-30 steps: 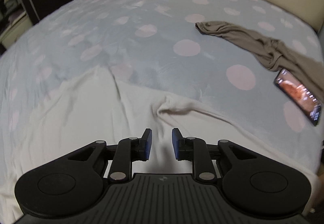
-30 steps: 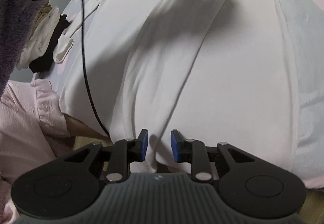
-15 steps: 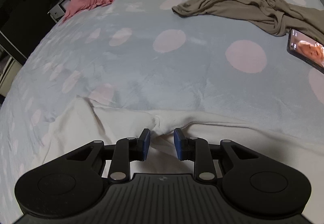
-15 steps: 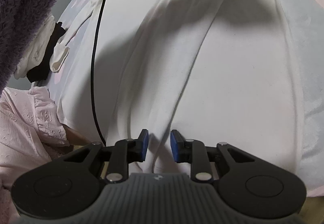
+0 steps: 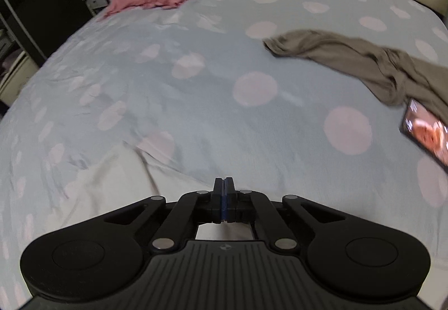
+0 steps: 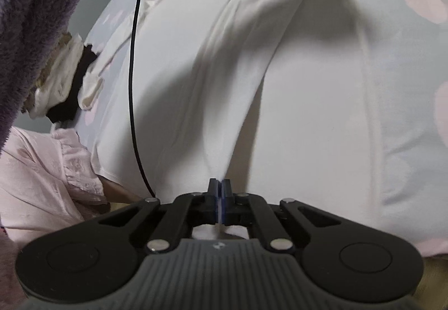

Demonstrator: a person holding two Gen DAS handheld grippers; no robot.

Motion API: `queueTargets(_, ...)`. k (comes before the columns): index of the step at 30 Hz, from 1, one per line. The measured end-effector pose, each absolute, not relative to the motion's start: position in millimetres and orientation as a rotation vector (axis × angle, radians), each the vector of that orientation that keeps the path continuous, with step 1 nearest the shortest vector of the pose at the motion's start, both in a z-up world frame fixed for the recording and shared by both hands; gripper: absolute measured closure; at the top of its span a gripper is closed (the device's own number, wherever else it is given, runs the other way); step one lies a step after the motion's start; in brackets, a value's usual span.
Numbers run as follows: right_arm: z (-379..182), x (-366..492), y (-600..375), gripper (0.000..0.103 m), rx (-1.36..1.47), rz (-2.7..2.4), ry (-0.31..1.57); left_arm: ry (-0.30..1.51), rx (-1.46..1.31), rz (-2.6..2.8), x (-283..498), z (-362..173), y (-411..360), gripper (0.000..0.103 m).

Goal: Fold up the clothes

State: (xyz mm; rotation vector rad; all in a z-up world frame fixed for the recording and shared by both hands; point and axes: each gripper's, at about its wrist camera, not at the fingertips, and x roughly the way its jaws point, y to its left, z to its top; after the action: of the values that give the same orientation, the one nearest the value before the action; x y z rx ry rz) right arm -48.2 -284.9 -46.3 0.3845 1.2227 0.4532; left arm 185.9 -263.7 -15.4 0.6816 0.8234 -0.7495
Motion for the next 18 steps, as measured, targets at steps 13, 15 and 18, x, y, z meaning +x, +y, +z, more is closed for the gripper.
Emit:
queueTargets(13,-44,-57,-315,0.101,0.383,0.437,1.219,0.822,0.882,-0.822,168,-18,-280,0.097)
queueTargets(15,-45,-60,-315,0.101,0.39,0.444,1.219,0.78,0.977,-0.826,157,-32,-279,0.093)
queueTargets(18,-47,-62,-315,0.101,0.4,0.447,1.218,0.719,1.092,-0.852,143,-53,-279,0.082)
